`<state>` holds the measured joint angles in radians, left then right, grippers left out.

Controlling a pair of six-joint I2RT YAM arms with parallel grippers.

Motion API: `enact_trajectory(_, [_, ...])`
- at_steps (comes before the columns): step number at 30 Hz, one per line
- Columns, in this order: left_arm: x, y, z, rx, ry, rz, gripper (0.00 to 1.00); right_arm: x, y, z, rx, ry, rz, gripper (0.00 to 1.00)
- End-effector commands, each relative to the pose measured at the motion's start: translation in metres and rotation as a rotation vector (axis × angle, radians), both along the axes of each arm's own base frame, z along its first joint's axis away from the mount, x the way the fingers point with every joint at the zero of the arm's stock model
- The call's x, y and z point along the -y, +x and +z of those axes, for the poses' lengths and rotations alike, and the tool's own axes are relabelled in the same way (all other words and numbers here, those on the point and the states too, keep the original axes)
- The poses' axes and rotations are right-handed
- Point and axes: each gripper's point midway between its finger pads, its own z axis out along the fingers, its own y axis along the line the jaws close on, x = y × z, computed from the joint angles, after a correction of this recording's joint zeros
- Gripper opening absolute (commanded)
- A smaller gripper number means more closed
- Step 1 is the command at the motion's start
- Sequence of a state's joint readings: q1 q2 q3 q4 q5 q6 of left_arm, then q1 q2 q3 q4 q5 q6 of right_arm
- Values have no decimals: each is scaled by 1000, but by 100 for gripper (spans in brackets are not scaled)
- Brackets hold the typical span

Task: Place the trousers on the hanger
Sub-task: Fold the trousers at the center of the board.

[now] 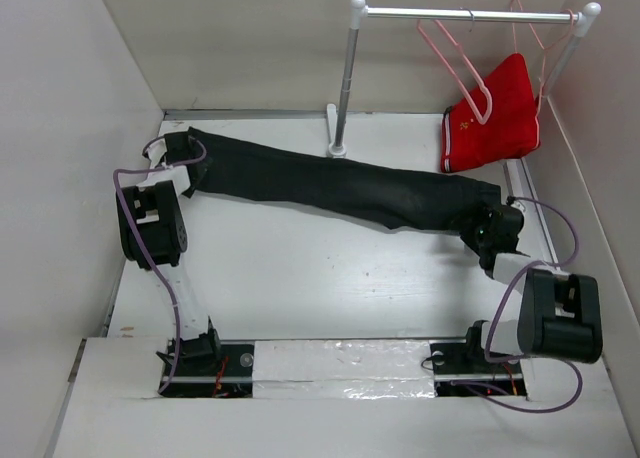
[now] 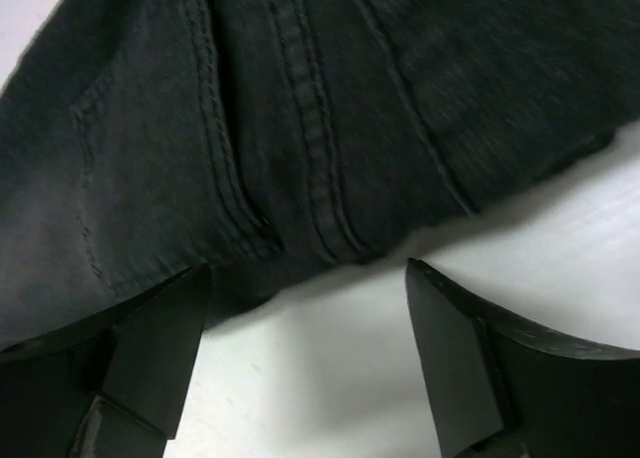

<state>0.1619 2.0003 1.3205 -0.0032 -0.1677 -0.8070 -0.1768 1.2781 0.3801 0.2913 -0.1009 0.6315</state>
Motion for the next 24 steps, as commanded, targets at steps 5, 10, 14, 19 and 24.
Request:
enact_trajectory(5, [-5, 11, -8, 11, -90, -12, 59, -9, 37, 15, 98, 126, -4, 60])
enact_trajectory(10, [-5, 18, -6, 43, -111, -29, 27, 7, 45, 16, 105, 120, -72, 12])
enact_trajectory(14, [-9, 19, -6, 45, -136, -41, 0, 11, 42, 15, 97, 91, -83, 0])
enact_trajectory(19, [-11, 11, -4, 86, -176, -71, 0, 23, 19, 9, 80, 65, -119, 0])
enact_trajectory(24, [-8, -29, -7, 58, -162, -24, 0, 33, -7, 21, 104, 26, -129, 0])
